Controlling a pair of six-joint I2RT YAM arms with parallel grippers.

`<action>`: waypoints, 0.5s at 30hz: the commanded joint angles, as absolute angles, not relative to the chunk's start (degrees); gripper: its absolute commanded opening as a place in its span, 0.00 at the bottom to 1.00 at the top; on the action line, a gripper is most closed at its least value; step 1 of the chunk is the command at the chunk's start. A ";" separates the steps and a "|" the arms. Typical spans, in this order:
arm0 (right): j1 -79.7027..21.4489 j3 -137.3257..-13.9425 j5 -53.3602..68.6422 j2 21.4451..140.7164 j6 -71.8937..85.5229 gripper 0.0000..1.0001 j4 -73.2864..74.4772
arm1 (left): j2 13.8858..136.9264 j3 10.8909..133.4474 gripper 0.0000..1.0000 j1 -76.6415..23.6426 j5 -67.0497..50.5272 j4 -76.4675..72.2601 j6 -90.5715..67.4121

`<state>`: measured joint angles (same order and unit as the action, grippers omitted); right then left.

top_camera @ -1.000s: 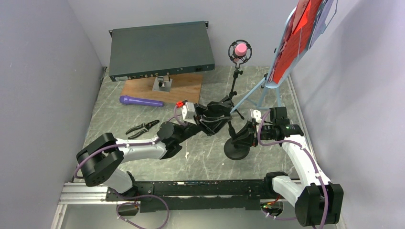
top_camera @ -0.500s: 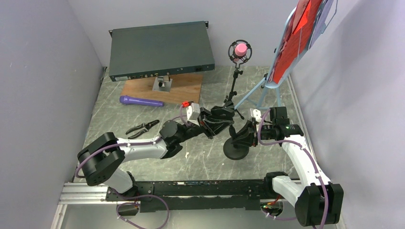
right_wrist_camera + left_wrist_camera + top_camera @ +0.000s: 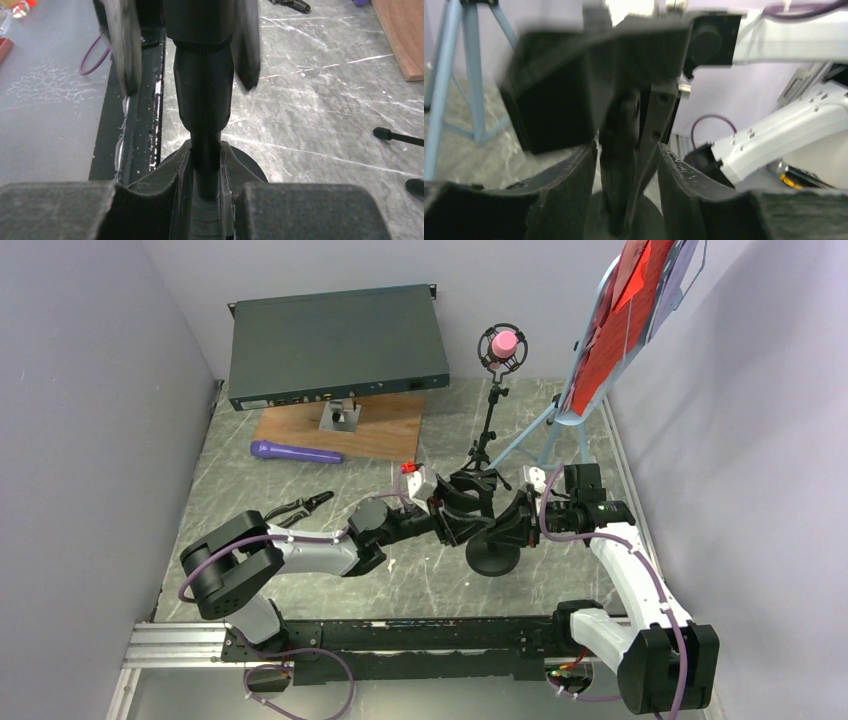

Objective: Pack up the instrument practice props
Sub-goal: Adjust the microphone stand.

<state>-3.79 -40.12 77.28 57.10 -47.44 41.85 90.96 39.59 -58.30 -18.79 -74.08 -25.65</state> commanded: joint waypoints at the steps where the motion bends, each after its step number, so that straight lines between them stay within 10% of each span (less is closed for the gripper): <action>1: -3.18 -41.92 82.62 56.36 -47.38 0.00 36.74 | 89.57 37.16 0.59 -59.15 -21.06 -68.87 -25.97; 15: -3.25 -41.84 82.73 56.50 -48.30 0.00 37.35 | 87.93 33.83 0.67 -59.15 -15.63 -71.23 -25.39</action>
